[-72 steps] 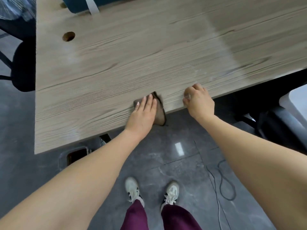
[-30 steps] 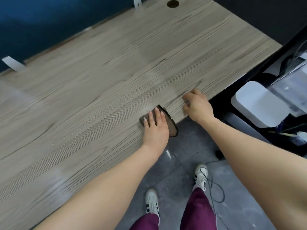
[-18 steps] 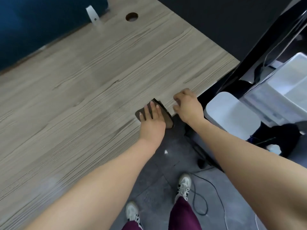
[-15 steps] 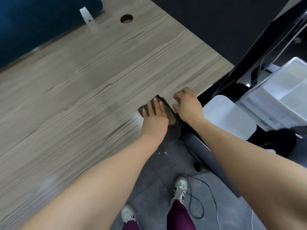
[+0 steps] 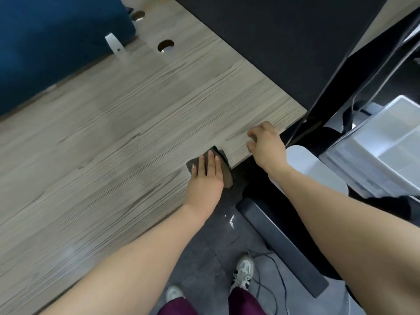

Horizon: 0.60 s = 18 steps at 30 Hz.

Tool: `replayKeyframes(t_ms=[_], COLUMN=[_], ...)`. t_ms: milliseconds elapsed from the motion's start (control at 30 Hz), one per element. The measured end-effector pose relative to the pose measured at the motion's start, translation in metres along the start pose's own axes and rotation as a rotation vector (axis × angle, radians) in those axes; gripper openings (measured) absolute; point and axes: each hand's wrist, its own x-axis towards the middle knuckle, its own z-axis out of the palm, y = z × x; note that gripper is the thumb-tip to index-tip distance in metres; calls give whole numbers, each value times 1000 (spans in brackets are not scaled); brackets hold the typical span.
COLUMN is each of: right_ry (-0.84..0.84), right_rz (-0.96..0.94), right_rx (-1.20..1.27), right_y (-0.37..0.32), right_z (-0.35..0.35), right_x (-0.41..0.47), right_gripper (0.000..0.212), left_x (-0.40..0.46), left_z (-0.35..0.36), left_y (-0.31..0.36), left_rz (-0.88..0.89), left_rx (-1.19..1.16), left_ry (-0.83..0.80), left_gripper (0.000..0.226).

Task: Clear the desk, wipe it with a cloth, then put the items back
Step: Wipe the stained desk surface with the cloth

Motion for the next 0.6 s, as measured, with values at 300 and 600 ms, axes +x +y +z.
replayKeyframes(t_ms=[300, 600], right_ry=[147, 203], right_rz=[132, 322], right_rx=[71, 92], right_y=[47, 91], right_z=[-24, -44], right_x=[-4, 3], right_gripper=[27, 31], left_x=[82, 154], left_z=[-17, -39], left_y=[54, 107], left_rz=[-12, 73], left_rx=[77, 68], left_ry=[45, 124], left_gripper=[67, 52])
